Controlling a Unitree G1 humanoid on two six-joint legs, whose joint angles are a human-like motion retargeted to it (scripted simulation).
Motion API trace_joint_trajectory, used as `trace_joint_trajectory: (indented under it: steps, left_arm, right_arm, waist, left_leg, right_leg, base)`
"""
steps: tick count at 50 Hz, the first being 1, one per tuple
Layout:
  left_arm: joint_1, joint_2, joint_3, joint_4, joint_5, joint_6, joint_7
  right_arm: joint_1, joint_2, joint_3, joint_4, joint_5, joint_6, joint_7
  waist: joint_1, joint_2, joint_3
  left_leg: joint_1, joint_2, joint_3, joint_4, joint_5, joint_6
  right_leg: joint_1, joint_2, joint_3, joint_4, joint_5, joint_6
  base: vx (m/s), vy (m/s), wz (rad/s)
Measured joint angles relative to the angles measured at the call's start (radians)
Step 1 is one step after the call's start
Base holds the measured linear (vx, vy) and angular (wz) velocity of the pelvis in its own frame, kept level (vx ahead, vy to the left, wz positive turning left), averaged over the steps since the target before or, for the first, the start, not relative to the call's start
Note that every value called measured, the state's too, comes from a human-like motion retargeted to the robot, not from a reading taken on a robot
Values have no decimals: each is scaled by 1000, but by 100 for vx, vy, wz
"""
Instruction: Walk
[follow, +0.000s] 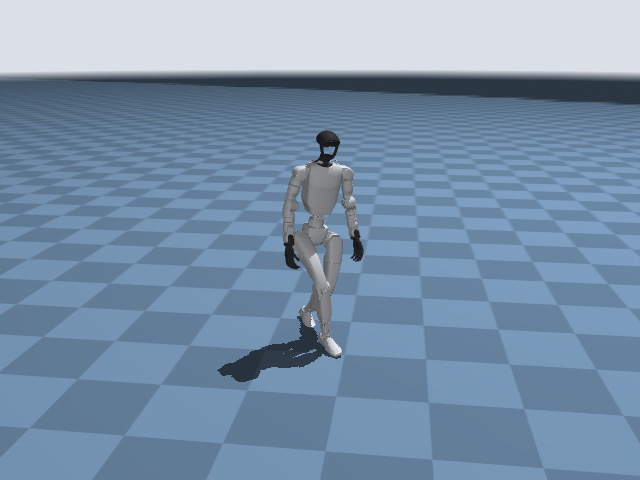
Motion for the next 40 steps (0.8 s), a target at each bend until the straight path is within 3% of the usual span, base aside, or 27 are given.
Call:
trace_joint_trajectory:
  steps: [3,8,13,16,22,26,33,40]
  left_arm:
    - [18,-8,6,12,-1,-2,-7]
    - [36,-22,16,2,12,-1,-31]
    - [25,-29,22,-46,10,-1,-67]
    - [20,-29,26,-79,4,0,-90]
    - [16,-28,35,-133,6,-2,-137]
    - [21,-27,39,-152,17,-4,-158]
    - [34,-31,34,-162,45,-8,-159]
    - [37,-29,14,-163,84,-8,-149]
  right_arm:
    - [5,-2,0,34,-19,2,8]
    - [12,-19,-11,62,-41,-2,17]
    - [13,-54,-37,69,-52,-3,26]
    - [15,-70,-53,67,-52,0,34]
    - [22,-92,-88,62,-45,6,55]
    - [31,-99,-106,55,-45,6,69]
    - [54,-99,-125,41,-61,1,66]
    - [72,-93,-123,34,-113,-8,59]
  waist:
    - [10,45,-1]
    - [32,121,-5]
    - [48,156,-11]
    - [68,167,-12]
    - [97,150,-6]
    - [105,121,9]
    - [104,74,52]
    - [95,55,74]
  left_leg:
    - [-4,27,-25,114,109,-76]
    - [-73,58,-56,350,444,-240]
    - [-226,107,9,584,634,-249]
    - [-343,171,19,728,641,-232]
    - [-603,293,56,939,510,-84]
    - [-760,316,90,968,435,-29]
    - [-939,309,169,822,444,-39]
    - [-981,311,211,590,498,-75]
  right_leg:
    - [57,27,-21,8,-92,-55]
    - [147,75,-38,5,-228,-128]
    - [221,77,-23,-11,-334,-159]
    - [262,94,-11,-25,-369,-175]
    - [342,89,30,-25,-442,-191]
    - [397,60,65,7,-506,-197]
    - [492,6,122,91,-622,-198]
    - [566,-9,176,146,-693,-198]
  base:
    - [44,-1,17]
    - [39,5,10]
    - [34,12,18]
    - [32,2,-2]
    - [29,1,7]
    - [25,-2,11]
    - [22,-3,1]
    - [20,1,-18]
